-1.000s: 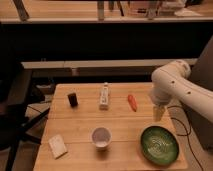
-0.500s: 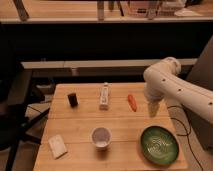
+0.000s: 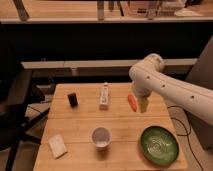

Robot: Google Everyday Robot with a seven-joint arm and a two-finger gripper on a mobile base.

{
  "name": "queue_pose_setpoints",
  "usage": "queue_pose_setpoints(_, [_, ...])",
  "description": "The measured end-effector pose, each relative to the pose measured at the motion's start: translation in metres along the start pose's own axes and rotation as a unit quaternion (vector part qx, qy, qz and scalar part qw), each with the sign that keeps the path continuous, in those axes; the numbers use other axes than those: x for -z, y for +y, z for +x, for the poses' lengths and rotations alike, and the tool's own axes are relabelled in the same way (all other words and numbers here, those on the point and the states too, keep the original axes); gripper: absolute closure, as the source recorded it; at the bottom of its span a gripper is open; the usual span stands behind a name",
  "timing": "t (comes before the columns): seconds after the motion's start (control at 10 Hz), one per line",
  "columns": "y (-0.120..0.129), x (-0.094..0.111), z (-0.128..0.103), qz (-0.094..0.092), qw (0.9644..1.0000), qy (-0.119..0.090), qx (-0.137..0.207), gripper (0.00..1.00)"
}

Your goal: Knock the eraser over

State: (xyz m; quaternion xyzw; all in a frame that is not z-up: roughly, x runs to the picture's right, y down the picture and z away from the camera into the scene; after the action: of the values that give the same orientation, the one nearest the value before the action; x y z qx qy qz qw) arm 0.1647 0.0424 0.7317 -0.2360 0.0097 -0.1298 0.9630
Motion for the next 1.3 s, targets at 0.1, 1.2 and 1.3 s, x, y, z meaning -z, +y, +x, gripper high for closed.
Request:
queue_pose_setpoints(0.1, [-0.004,-0.001,-0.009,0.000,0.9999,0.001,0.010,0.20])
queue_pose_setpoints(1.2, [-0.051,-0.018,-0.109,0.012,0.9909,-0.005,0.134,0.20])
queue_pose_setpoints(1.3, [-0.054,-0.021,-0.117,0.012,0.9900,-0.008,0.140,0.20])
